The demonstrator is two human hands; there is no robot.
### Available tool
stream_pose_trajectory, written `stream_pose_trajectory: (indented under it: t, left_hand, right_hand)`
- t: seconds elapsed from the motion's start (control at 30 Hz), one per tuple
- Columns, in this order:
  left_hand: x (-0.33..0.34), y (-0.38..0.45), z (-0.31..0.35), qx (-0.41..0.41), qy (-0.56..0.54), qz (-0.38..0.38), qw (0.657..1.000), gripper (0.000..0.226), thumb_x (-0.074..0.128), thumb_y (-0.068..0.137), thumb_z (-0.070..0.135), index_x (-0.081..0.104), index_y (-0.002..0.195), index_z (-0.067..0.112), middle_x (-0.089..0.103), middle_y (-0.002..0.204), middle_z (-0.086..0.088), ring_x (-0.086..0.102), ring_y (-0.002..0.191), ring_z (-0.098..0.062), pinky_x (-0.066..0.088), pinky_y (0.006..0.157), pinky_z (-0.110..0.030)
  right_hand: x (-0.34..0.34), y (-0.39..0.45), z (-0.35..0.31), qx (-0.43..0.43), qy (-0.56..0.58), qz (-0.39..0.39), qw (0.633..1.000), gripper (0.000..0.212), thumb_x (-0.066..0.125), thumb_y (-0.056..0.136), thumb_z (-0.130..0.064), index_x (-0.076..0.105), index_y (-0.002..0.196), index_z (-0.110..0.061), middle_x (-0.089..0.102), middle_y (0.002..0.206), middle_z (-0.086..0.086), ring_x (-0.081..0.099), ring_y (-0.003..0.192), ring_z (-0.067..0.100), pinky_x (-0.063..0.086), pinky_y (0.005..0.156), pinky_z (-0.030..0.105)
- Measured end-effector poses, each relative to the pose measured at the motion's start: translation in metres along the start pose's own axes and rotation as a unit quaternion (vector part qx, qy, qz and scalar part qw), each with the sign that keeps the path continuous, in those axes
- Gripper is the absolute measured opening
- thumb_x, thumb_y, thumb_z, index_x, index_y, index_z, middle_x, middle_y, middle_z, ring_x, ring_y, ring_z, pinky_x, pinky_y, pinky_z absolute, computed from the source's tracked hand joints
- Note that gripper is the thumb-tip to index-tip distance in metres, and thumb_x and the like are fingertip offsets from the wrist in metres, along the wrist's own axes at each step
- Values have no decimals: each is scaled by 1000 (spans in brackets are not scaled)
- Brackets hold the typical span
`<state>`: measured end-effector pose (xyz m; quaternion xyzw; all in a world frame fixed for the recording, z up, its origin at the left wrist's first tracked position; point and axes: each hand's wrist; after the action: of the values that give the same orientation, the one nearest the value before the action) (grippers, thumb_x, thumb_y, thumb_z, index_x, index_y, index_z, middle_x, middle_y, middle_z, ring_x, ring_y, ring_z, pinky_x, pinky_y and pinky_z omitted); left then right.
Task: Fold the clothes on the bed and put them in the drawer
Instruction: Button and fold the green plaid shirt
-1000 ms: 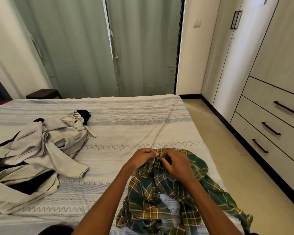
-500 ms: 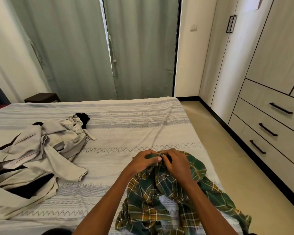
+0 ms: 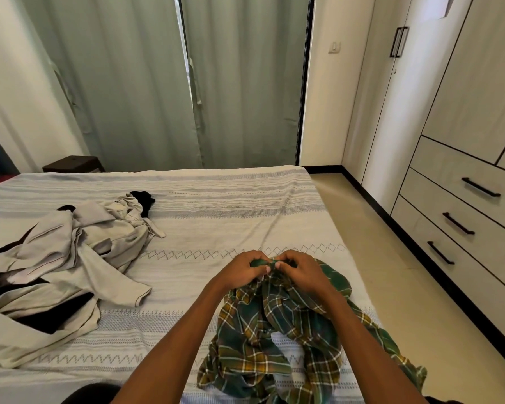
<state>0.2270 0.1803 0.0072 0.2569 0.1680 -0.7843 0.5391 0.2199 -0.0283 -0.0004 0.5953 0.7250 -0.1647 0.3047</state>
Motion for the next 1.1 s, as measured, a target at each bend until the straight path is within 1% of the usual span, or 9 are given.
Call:
stream_pose_trajectory:
  t: [0.17, 0.3, 0.43, 0.5, 0.63, 0.73, 0.87, 0.97, 1.1]
  left_hand:
    - [1, -2, -1, -34, 12, -25, 999, 27, 70, 90, 41, 69, 96, 15, 67, 75, 7, 62, 70, -7, 45, 69, -26]
    - [3, 1, 0, -30, 56, -24, 998, 31, 71, 87, 42, 68, 97, 13, 69, 87, -4, 64, 77, -16, 49, 72, -35]
    - [7, 0, 3, -5, 100, 15, 995, 27, 69, 88, 44, 66, 95, 18, 65, 87, 4, 63, 83, -17, 48, 73, -37]
    - [5, 1, 5, -23, 44, 61, 997, 26, 66, 91, 44, 67, 92, 18, 67, 81, 5, 62, 76, -13, 46, 69, -33]
    - [-5, 9, 5, -74, -32, 87, 993, 30, 66, 93, 43, 71, 89, 13, 72, 77, -2, 63, 70, -14, 46, 67, -29]
    - [-12, 17, 0, -95, -82, 104, 987, 33, 70, 88, 46, 73, 85, 13, 72, 78, -4, 64, 71, -15, 46, 69, -30]
    - [-15, 21, -4, -122, -80, 98, 984, 42, 70, 85, 54, 74, 81, 12, 55, 63, -12, 49, 58, -18, 37, 59, -30]
    - [-25, 21, -4, -130, -72, 87, 985, 39, 70, 85, 54, 72, 81, 15, 63, 73, -9, 58, 67, -20, 43, 65, -31]
    - [-46, 23, -2, -121, -48, 52, 990, 15, 63, 94, 32, 73, 96, 21, 70, 94, 3, 63, 86, -14, 47, 74, -27]
  right_hand:
    - [-4, 9, -4, 57, 43, -43, 996, 8, 71, 88, -27, 73, 81, -24, 72, 73, -6, 66, 71, 16, 53, 73, 37]
    - [-10, 12, -13, 98, 74, -89, 988, 10, 70, 86, -20, 73, 78, -14, 73, 75, 5, 66, 69, 21, 53, 72, 37]
    - [-16, 19, -17, 116, 61, -134, 982, 16, 63, 90, -24, 72, 82, -13, 69, 79, 6, 63, 75, 25, 49, 71, 36]
    - [-10, 23, -14, 88, 43, -72, 993, 18, 64, 91, -36, 70, 95, -19, 69, 93, -2, 64, 88, 23, 49, 76, 37]
    - [12, 3, -13, -50, -104, 220, 969, 15, 65, 91, -43, 64, 99, -30, 60, 99, -10, 52, 95, 13, 44, 79, 36]
    - [40, -17, -17, -44, -157, 182, 970, 27, 62, 89, -60, 58, 93, -34, 56, 84, -16, 52, 78, 6, 48, 66, 29]
    - [76, -16, -10, 41, -184, 127, 974, 41, 62, 86, -58, 49, 115, -33, 61, 108, -11, 61, 94, 14, 54, 76, 34]
    - [75, -7, -5, 30, -159, 167, 973, 23, 57, 94, -39, 58, 115, -29, 67, 110, -8, 65, 94, 15, 55, 75, 34]
    - [53, -1, -6, -12, -102, 102, 989, 37, 50, 94, -64, 71, 99, -34, 68, 89, -18, 62, 80, 0, 50, 68, 21]
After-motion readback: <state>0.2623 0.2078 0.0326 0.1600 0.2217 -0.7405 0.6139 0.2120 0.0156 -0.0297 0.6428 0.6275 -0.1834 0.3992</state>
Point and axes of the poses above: each hand's wrist, its own y-axis towards the middle knuckle, its own x-axis out of the palm, z = x × y
